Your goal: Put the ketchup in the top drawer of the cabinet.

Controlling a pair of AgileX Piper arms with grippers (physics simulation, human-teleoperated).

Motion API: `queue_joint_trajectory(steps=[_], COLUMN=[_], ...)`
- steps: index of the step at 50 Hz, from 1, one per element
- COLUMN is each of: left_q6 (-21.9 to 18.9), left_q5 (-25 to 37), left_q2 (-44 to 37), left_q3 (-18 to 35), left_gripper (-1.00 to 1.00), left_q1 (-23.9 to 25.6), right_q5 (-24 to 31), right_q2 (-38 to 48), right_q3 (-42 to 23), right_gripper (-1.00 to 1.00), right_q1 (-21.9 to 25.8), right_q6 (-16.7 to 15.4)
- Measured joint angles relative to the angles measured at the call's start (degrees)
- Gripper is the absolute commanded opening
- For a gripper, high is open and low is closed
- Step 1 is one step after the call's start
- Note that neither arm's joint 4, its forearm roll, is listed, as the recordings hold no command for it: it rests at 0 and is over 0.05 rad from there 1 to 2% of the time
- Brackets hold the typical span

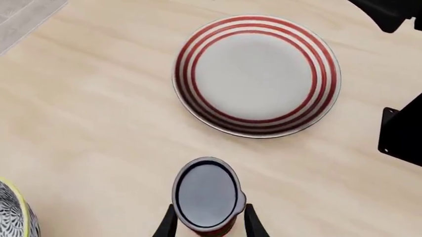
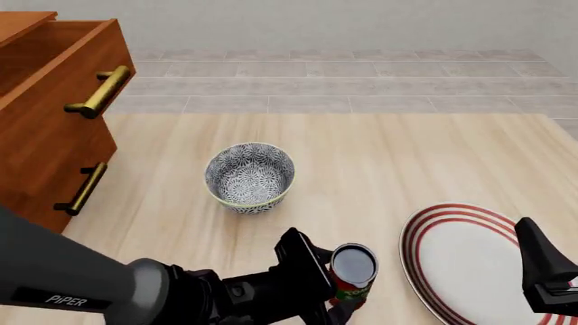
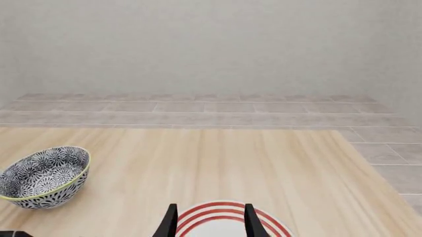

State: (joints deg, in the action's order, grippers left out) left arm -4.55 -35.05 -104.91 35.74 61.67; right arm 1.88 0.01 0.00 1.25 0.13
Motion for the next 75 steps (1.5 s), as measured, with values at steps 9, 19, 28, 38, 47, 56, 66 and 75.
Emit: queue_joint_trajectory(steps=[9, 19, 28, 38, 47, 56, 66, 75], left_q6=[-0.66, -1.29, -0.53, -1.58, -2.1, 0.36, 0.96, -0.05], left_q5=[0.77, 1.24, 1.3, 1.33, 1.85, 3.86, 7.49, 11.56], left_q2=[-0.26, 0.38, 1.97, 7.62, 13.37, 19.7, 29.63, 39.21], left_q3=[1.01, 1.52, 0.58, -2.19, -4.87, -6.92, -10.2, -12.79], left_gripper=[1.0, -1.0, -1.0, -1.0, -1.0, -1.0, -1.0, -1.0], left_q1=[-0.01, -0.4, -0.56, -1.56, -0.57, 0.11, -1.57, -3.93], right_q5=[0.0, 0.0, 0.0, 0.0, 0.0, 0.0, 0.0, 0.0], right_q2=[0.0, 0.0, 0.0, 0.0, 0.0, 0.0, 0.0, 0.0], right_q3=[0.0, 0.0, 0.0, 0.0, 0.0, 0.0, 0.0, 0.0], right_gripper=[1.0, 1.0, 1.0, 1.0, 1.0, 1.0, 1.0, 1.0], right_q1=[0.0, 0.0, 0.0, 0.0, 0.0, 0.0, 0.0, 0.0], right_q6=[0.0, 0.0, 0.0, 0.0, 0.0, 0.0, 0.0, 0.0])
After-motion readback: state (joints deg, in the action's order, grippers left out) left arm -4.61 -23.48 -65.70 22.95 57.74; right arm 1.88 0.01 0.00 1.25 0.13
